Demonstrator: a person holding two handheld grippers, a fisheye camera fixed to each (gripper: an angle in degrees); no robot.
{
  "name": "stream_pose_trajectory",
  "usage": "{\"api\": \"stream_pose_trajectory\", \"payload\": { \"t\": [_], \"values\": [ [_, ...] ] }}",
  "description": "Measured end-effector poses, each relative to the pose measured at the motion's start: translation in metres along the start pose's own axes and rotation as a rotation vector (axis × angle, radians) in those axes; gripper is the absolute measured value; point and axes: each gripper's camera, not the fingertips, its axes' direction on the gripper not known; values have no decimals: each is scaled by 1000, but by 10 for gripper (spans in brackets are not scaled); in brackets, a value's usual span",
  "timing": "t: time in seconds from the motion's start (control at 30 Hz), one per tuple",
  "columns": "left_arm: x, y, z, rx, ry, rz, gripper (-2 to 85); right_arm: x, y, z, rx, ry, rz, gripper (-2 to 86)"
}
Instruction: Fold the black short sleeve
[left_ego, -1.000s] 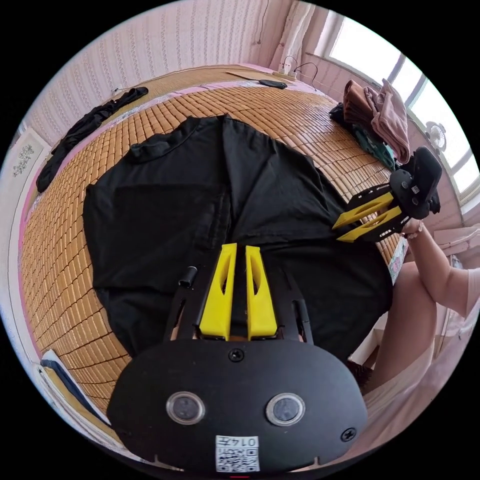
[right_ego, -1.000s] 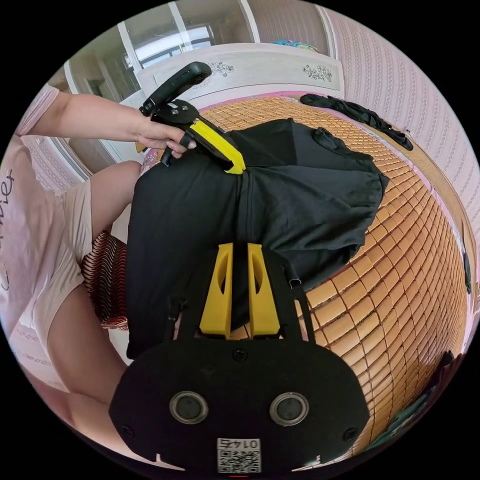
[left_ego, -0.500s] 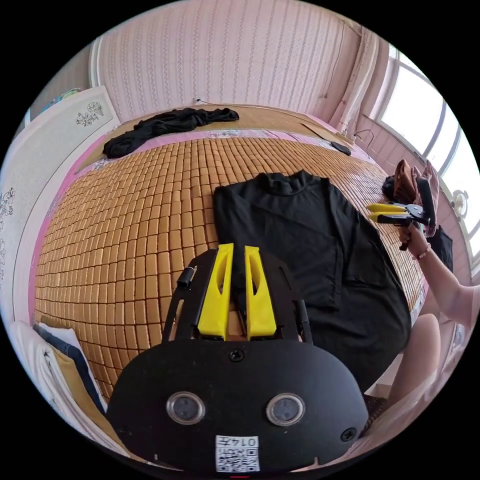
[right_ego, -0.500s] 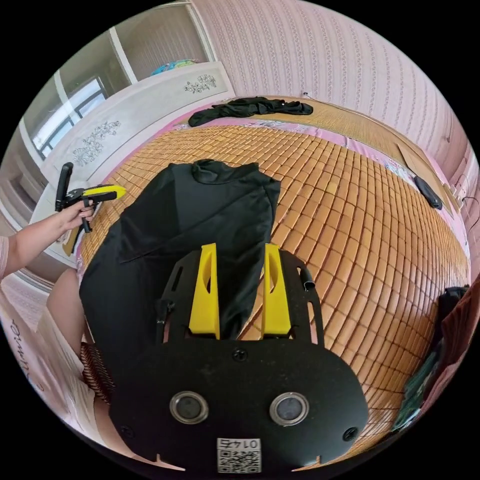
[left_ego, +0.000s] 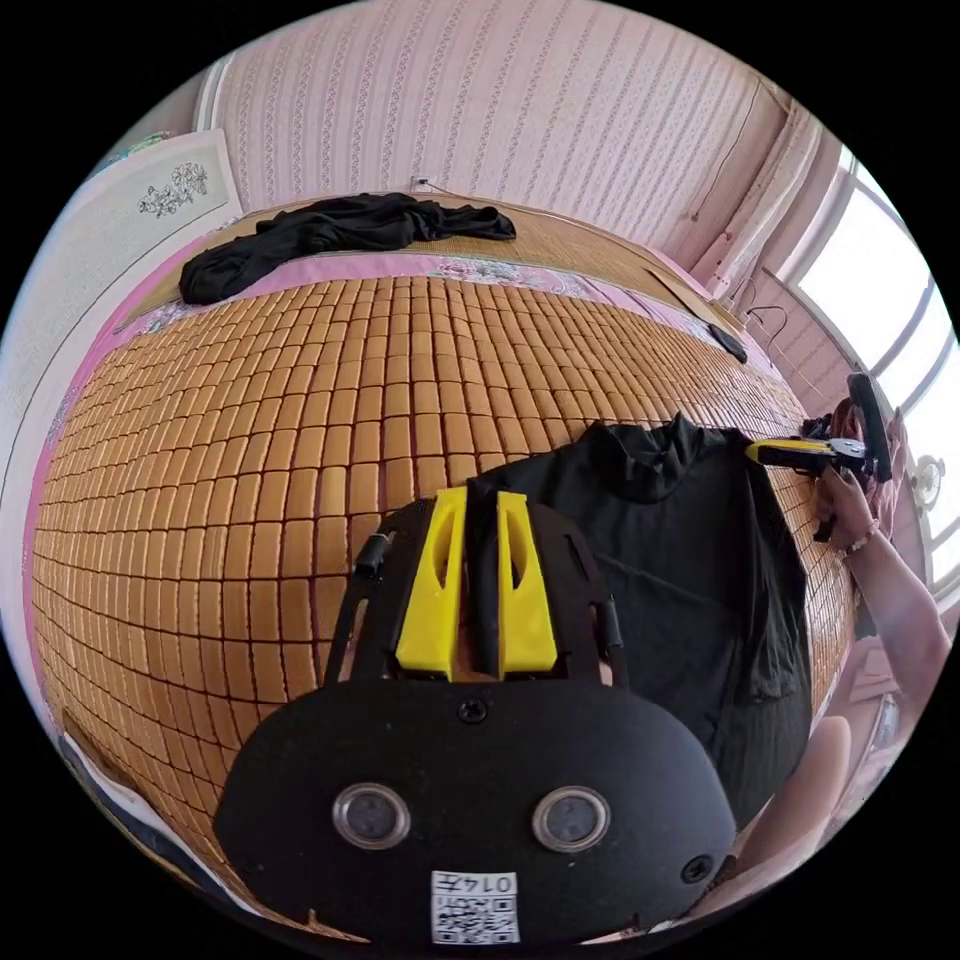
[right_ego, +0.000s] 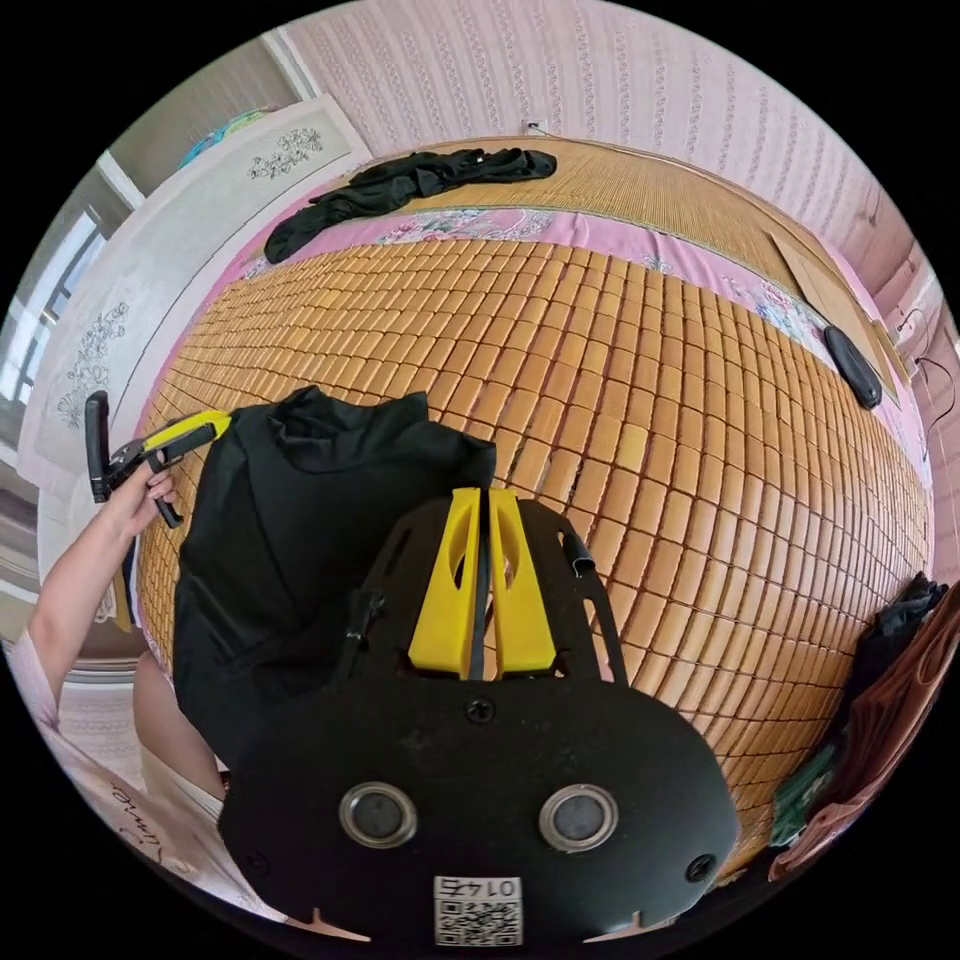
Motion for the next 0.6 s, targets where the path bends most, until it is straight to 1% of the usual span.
{"api": "stream_pose_trajectory", "payload": {
  "t": [0.07, 0.1, 0.17, 0.2, 0.27, 0.37, 0.43, 0.6],
  "values": [
    [-2, -1, -2, 7, -12, -32, 4, 3, -2, -9, 1, 19, -9, 6],
    [-8, -3, -6, 18, -19, -82, 0, 6, -3, -17, 10, 30, -11, 5],
    [-18, -7, -24, 100, 9, -150, -5, 13, -3, -34, 47, 13, 14, 4],
    [-23, -10, -39, 162, 39, -185, -7, 20, -1, -46, 80, -28, 37, 3],
    [-24, -13, -62, 230, 62, -197, -9, 25, 4, -66, 131, -58, 52, 3],
    [-12, -5, -93, 296, 80, -106, -10, 20, 22, -90, 161, -48, 12, 3],
    [-3, 14, -117, 308, 143, -19, -10, 13, 41, -106, 181, -77, -25, 4],
    [19, 74, -165, 248, 210, 165, -10, -16, 125, -149, 200, -159, -133, 4]
  ]
}}
